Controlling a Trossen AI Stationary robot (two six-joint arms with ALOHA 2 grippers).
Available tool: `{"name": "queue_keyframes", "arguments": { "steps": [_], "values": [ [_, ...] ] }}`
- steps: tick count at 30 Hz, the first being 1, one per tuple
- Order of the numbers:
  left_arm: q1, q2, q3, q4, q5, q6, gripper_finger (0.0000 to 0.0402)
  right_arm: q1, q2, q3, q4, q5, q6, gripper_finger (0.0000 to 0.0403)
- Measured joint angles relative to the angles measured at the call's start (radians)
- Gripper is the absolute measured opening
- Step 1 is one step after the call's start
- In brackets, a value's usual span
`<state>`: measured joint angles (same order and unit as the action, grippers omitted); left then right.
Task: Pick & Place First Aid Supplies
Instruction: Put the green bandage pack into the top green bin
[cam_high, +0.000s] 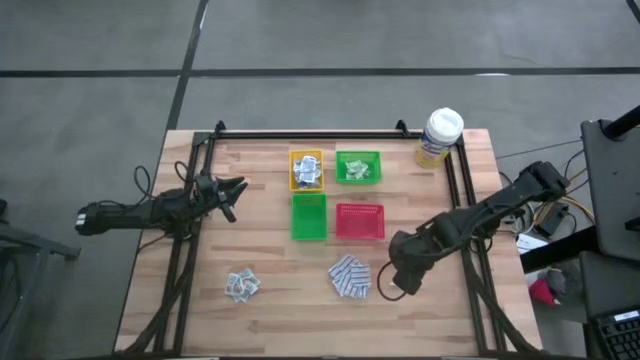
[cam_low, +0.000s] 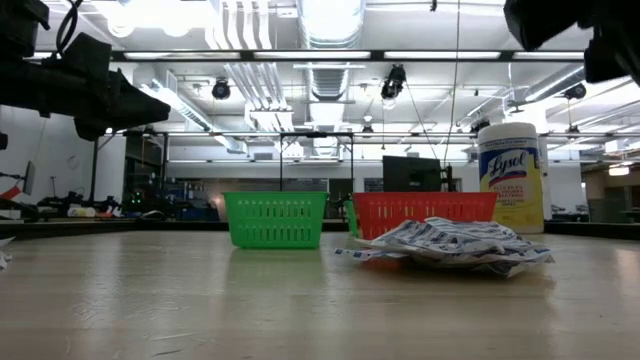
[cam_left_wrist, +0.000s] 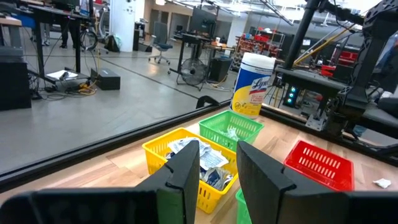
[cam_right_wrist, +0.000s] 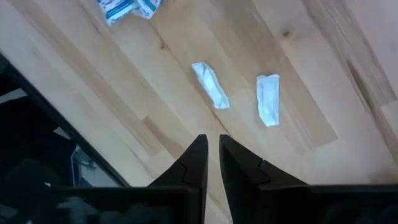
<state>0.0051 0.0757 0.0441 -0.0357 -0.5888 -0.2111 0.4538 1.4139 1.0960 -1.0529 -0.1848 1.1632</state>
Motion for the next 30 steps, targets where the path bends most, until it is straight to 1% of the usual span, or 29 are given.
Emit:
{"name": "queue_keyframes", "arguments": {
  "steps": [8, 12, 16, 21, 27, 30],
  "values": [
    [0.000, 0.000, 0.000, 0.000, 0.000, -0.001, 0.0108, 0.000, 0.000, -0.076, 0.057, -0.008, 0.061, 0.0079],
    [0.000, 0.000, 0.000, 0.001, 0.000, -0.001, 0.0108, 0.000, 0.000, -0.113, 0.062, -0.017, 0.119, 0.0090],
    [0.000, 0.000, 0.000, 0.001, 0.000, -0.001, 0.0108, 0.000, 0.000, -0.148, 0.066, -0.042, 0.166, 0.0087],
    [0.000, 0.000, 0.000, 0.001, 0.000, -0.002, 0.0108, 0.000, 0.000, -0.180, 0.068, -0.045, 0.243, 0.0074],
    [0.000, 0.000, 0.000, 0.001, 0.000, -0.002, 0.0108, 0.000, 0.000, -0.217, 0.078, -0.049, 0.382, 0.0069],
    [0.000, 0.000, 0.000, 0.001, 0.000, -0.002, 0.0108, 0.000, 0.000, -0.240, 0.127, -0.052, 0.467, 0.0073]
  ]
}}
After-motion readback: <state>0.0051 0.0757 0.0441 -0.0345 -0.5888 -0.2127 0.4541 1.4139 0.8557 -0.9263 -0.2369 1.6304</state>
